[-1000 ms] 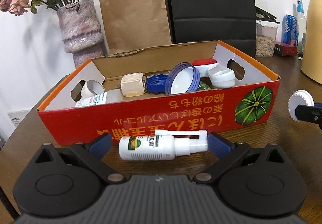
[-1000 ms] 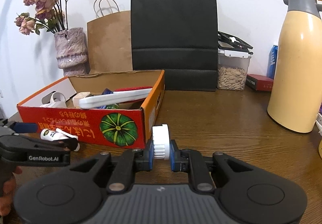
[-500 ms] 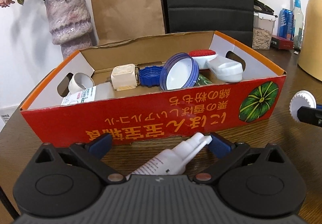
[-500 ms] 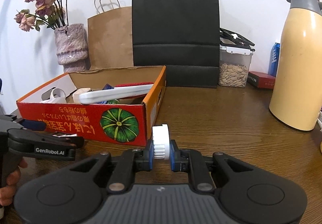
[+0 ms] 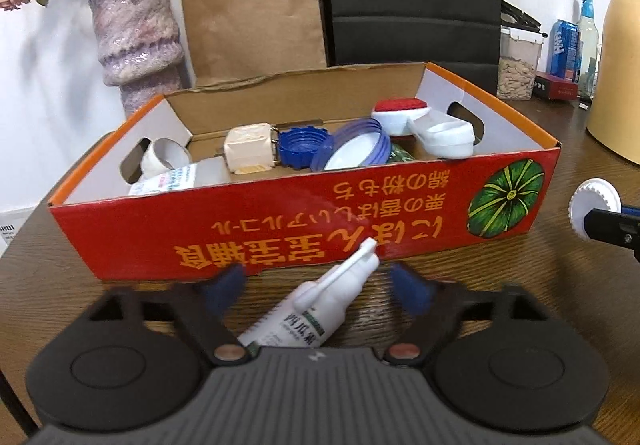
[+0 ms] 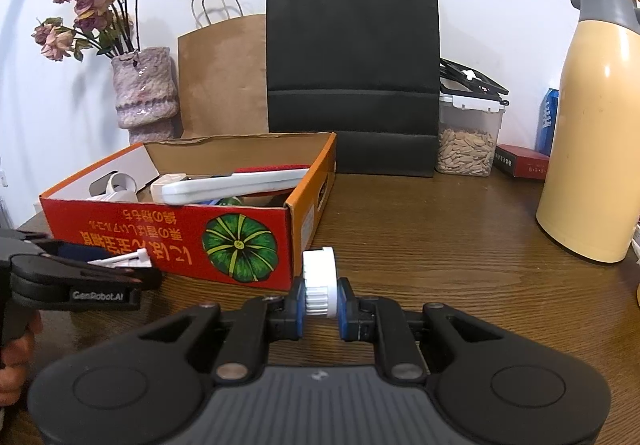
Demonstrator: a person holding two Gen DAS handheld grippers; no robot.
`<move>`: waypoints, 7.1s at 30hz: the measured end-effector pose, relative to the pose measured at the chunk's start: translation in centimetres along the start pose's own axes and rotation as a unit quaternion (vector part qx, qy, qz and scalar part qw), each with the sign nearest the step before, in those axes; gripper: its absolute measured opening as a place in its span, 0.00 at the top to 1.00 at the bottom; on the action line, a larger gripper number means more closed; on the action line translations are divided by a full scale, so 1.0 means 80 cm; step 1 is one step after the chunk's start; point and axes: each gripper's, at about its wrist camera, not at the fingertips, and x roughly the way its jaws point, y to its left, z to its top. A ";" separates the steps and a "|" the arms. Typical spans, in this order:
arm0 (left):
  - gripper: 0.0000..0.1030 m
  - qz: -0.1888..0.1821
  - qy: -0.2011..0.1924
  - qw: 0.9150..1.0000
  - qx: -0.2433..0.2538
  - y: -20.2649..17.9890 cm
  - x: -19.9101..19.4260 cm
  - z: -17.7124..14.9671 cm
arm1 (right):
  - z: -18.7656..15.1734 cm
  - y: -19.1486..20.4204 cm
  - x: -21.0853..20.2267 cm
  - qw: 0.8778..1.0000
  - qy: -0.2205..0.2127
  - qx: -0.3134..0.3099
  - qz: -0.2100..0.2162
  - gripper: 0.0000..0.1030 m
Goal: Organize rigid objects
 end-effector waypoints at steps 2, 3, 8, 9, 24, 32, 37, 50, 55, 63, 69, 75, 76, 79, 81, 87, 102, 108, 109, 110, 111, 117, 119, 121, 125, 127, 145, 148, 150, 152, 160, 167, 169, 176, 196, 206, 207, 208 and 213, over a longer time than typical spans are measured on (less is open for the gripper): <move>0.00 -0.005 -0.015 1.000 0.000 0.005 -0.012 -0.002 | 0.000 0.000 -0.001 1.000 0.000 0.000 0.000 0.86; 0.00 -0.010 -0.022 1.000 0.003 0.007 -0.018 -0.003 | 0.000 -0.001 -0.001 1.000 0.000 0.001 0.001 0.86; 0.00 -0.003 -0.019 1.000 0.017 0.006 -0.018 -0.004 | 0.000 -0.001 -0.001 1.000 0.000 0.003 0.004 0.86; 0.00 -0.003 -0.015 1.000 0.017 0.005 -0.016 -0.004 | 0.000 -0.001 -0.001 1.000 0.001 0.004 0.004 0.86; 0.72 -0.051 0.020 0.998 0.002 0.010 -0.013 -0.008 | 0.000 -0.001 0.001 1.000 0.006 0.003 0.011 0.86; 0.73 -0.063 0.004 0.998 0.013 0.000 -0.044 -0.020 | 0.000 0.004 -0.008 1.000 -0.008 -0.003 0.008 0.86; 0.73 -0.062 -0.034 0.997 0.001 0.007 -0.077 -0.013 | 0.002 0.020 -0.020 0.999 -0.025 -0.018 0.016 0.86; 0.73 -0.052 -0.114 0.991 -0.051 0.038 -0.123 0.034 | 0.032 0.070 -0.036 0.994 -0.094 -0.018 0.043 0.86; 0.73 -0.040 -0.150 0.985 -0.077 0.053 -0.131 0.061 | 0.056 0.090 -0.030 0.991 -0.119 -0.016 0.051 0.86; 0.73 -0.020 -0.163 0.981 -0.104 0.075 -0.109 0.090 | 0.085 0.107 -0.002 0.990 -0.131 -0.006 0.050 0.86; 0.73 -0.006 -0.163 0.981 -0.107 0.083 -0.082 0.104 | 0.099 0.109 0.026 0.991 -0.126 -0.003 0.046 0.86; 0.73 0.005 -0.162 0.981 -0.107 0.091 -0.059 0.115 | 0.111 0.111 0.052 0.992 -0.121 -0.009 0.044 0.86; 0.73 0.008 -0.162 0.981 -0.106 0.093 -0.055 0.117 | 0.113 0.113 0.056 0.992 -0.120 -0.010 0.045 0.86; 0.73 0.013 -0.161 0.982 -0.102 0.095 -0.044 0.121 | 0.119 0.113 0.069 0.992 -0.116 -0.014 0.045 0.86; 0.73 0.015 -0.158 0.982 -0.100 0.097 -0.035 0.124 | 0.122 0.113 0.077 0.993 -0.113 -0.014 0.045 0.86; 0.73 0.024 -0.150 0.984 -0.094 0.103 -0.011 0.131 | 0.131 0.112 0.098 0.994 -0.101 -0.020 0.047 0.86; 0.00 0.076 -0.168 0.981 -0.067 0.104 -0.001 0.124 | 0.125 0.101 0.118 0.996 -0.084 -0.021 0.023 0.05; 0.00 0.078 -0.164 0.981 -0.068 0.116 0.000 0.122 | 0.124 0.097 0.114 0.995 -0.097 -0.024 0.004 0.00; 0.00 0.082 -0.163 0.981 -0.067 0.116 0.001 0.122 | 0.125 0.097 0.114 0.995 -0.097 -0.025 0.004 0.00; 0.00 0.083 -0.164 0.981 -0.066 0.116 0.001 0.122 | 0.125 0.097 0.114 0.995 -0.098 -0.025 0.001 0.00; 0.00 0.083 -0.164 0.981 -0.066 0.116 0.000 0.122 | 0.125 0.097 0.113 0.995 -0.099 -0.025 0.000 0.00; 0.00 0.073 -0.171 0.980 -0.074 0.118 -0.017 0.120 | 0.125 0.095 0.098 0.994 -0.110 -0.023 -0.006 0.00; 0.00 0.069 -0.177 0.979 -0.075 0.117 -0.027 0.118 | 0.125 0.096 0.087 0.993 -0.117 -0.026 -0.008 0.00; 0.00 0.063 -0.182 0.979 -0.072 0.116 -0.041 0.115 | 0.123 0.095 0.074 0.992 -0.124 -0.026 -0.010 0.00; 0.00 0.050 -0.195 0.977 -0.065 0.112 -0.075 0.103 | 0.116 0.097 0.042 0.991 -0.133 -0.027 -0.009 0.00; 0.00 0.044 -0.202 0.976 -0.062 0.110 -0.095 0.095 | 0.111 0.099 0.022 0.990 -0.138 -0.029 -0.009 0.00; 0.00 0.016 -0.204 0.978 -0.045 0.099 -0.277 -0.024 | 0.026 0.123 -0.169 0.990 -0.138 -0.016 -0.001 0.00; 0.00 0.018 -0.202 0.978 -0.043 0.096 -0.309 -0.047 | 0.011 0.126 -0.204 0.990 -0.141 -0.019 -0.006 0.00; 0.00 0.018 -0.206 0.977 -0.043 0.094 -0.332 -0.061 | 0.002 0.128 -0.225 0.990 -0.143 -0.017 -0.006 0.00; 0.00 0.020 -0.208 0.977 -0.042 0.092 -0.352 -0.075 | -0.008 0.129 -0.249 0.989 -0.147 -0.016 -0.006 0.00; 0.00 0.026 -0.203 0.978 -0.040 0.085 -0.418 -0.125 | -0.049 0.141 -0.331 0.988 -0.154 -0.022 0.004 0.00; 0.00 0.031 -0.194 0.979 -0.045 0.080 -0.457 -0.163 | -0.079 0.150 -0.384 0.987 -0.158 -0.025 0.011 0.00; 0.00 0.032 -0.194 0.979 -0.046 0.079 -0.467 -0.171 | -0.086 0.153 -0.396 0.987 -0.161 -0.026 0.012 0.00; 0.00 0.032 -0.200 0.978 -0.051 0.074 -0.495 -0.189 | -0.104 0.158 -0.428 0.986 -0.167 -0.029 0.014 0.00; 0.00 0.031 -0.204 0.977 -0.050 0.067 -0.508 -0.196 | -0.111 0.156 -0.443 0.984 -0.173 -0.025 0.016 0.00; 0.00 0.031 -0.203 0.977 -0.052 0.067 -0.509 -0.197 | -0.111 0.158 -0.442 0.985 -0.172 -0.026 0.016 0.00; 0.00 0.031 -0.203 0.977 -0.052 0.067 -0.509 -0.197 | -0.111 0.158 -0.442 0.985 -0.172 -0.026 0.016 0.00; 0.00 0.031 -0.203 0.977 -0.052 0.068 -0.509 -0.197 | -0.111 0.158 -0.442 0.985 -0.172 -0.026 0.016 0.00; 0.00 0.030 -0.203 0.977 -0.052 0.068 -0.509 -0.197 | -0.111 0.158 -0.442 0.984 -0.173 -0.026 0.016 0.00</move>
